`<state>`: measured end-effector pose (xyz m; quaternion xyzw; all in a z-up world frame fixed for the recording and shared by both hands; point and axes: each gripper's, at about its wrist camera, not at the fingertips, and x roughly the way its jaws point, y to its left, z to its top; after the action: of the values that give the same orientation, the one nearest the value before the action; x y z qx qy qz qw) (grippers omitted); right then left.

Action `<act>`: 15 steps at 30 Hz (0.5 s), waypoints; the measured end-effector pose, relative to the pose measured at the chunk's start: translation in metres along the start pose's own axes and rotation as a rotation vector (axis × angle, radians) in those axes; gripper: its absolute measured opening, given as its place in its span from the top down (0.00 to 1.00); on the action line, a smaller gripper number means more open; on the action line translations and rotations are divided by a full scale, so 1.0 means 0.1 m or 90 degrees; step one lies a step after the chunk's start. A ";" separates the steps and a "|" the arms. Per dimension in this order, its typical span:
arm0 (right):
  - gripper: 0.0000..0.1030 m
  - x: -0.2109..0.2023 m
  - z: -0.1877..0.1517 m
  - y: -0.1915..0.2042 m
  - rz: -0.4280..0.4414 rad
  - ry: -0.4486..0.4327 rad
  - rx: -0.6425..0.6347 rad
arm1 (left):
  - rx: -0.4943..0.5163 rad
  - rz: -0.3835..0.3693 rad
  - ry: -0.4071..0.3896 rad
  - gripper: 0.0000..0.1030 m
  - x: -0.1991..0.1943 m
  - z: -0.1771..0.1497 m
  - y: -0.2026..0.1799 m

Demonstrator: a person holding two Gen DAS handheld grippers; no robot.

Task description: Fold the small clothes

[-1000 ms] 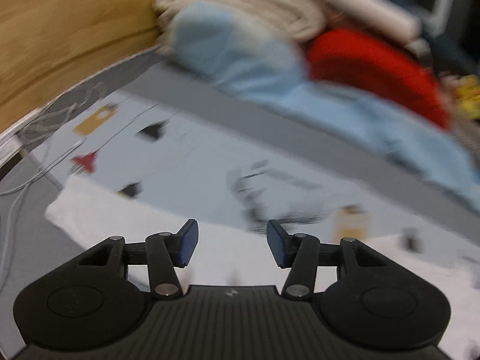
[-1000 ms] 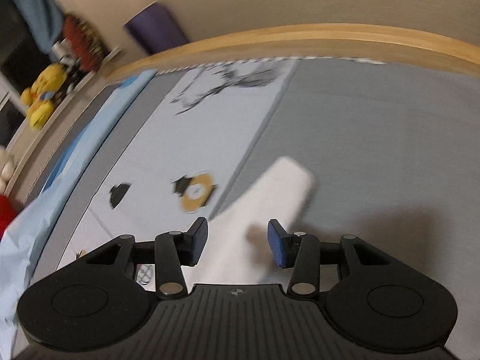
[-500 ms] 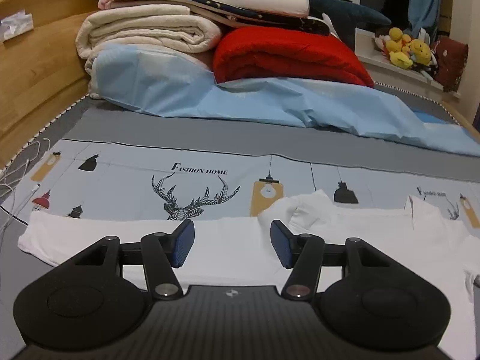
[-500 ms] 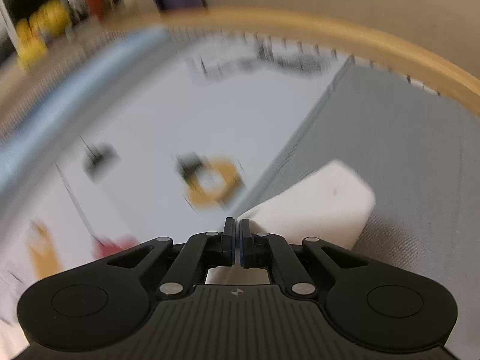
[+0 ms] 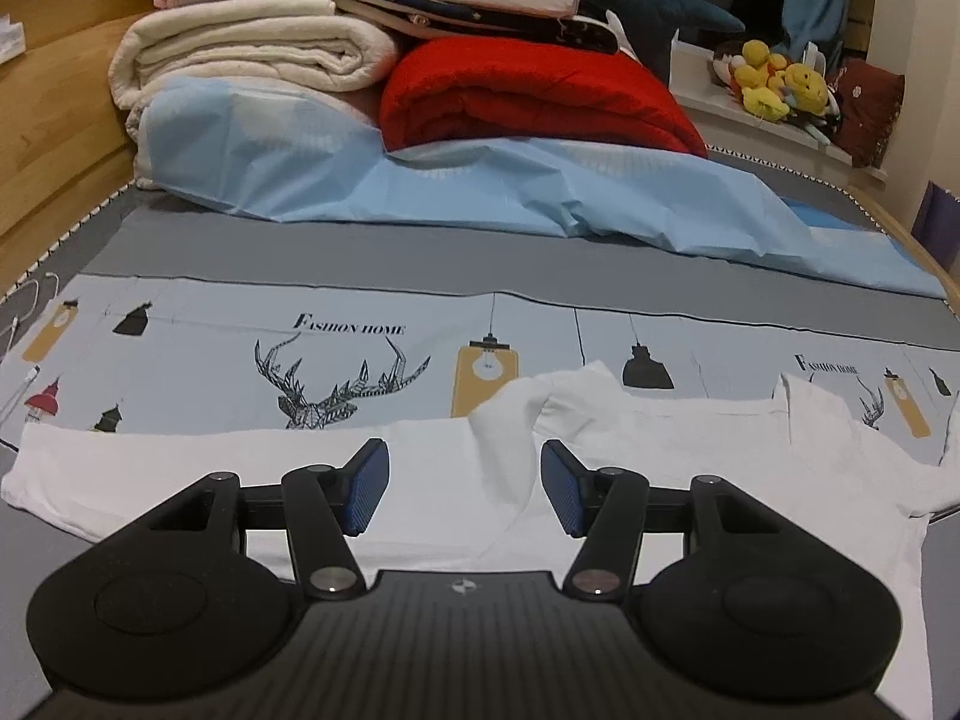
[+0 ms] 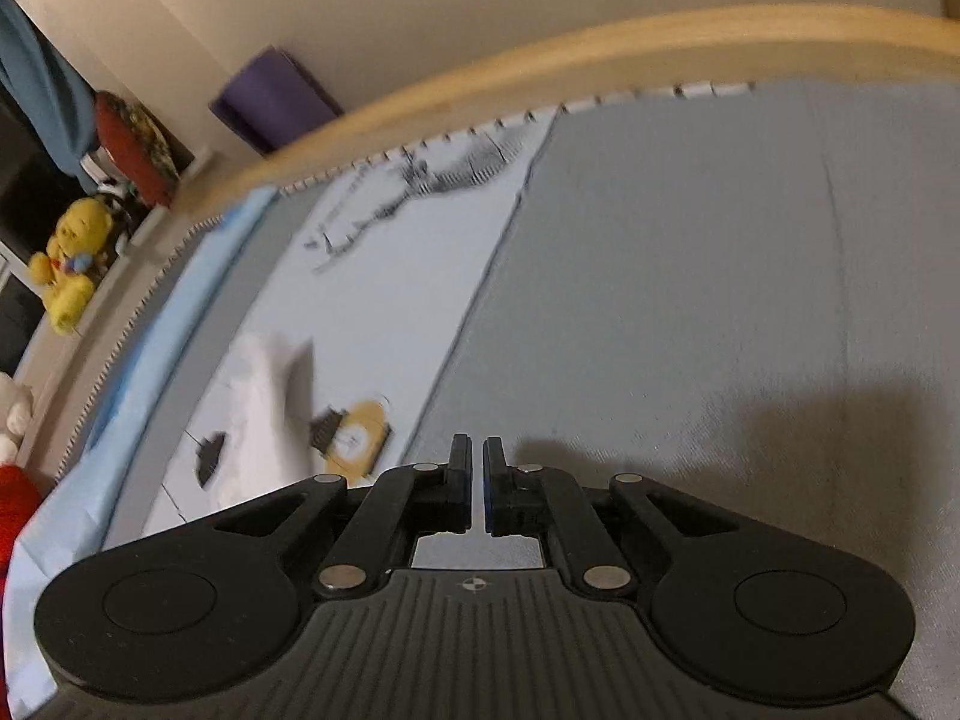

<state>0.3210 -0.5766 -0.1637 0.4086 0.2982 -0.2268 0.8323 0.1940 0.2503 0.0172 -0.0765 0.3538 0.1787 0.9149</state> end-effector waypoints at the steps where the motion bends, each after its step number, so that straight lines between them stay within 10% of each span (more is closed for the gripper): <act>1: 0.91 0.03 0.00 0.04 0.010 0.007 0.001 | -0.002 0.000 0.002 0.40 0.01 0.00 0.00; 5: 0.45 0.20 -0.08 0.32 0.077 0.046 -0.026 | 0.008 0.001 0.011 0.40 0.06 -0.02 -0.03; 15: 0.45 0.84 -0.16 0.77 0.110 0.023 -0.059 | 0.066 -0.009 0.011 0.40 0.13 -0.07 -0.12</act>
<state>0.4241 -0.5315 -0.1866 0.3977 0.2872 -0.1323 0.8613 0.2033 0.2406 0.0031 -0.0329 0.3700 0.1533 0.9157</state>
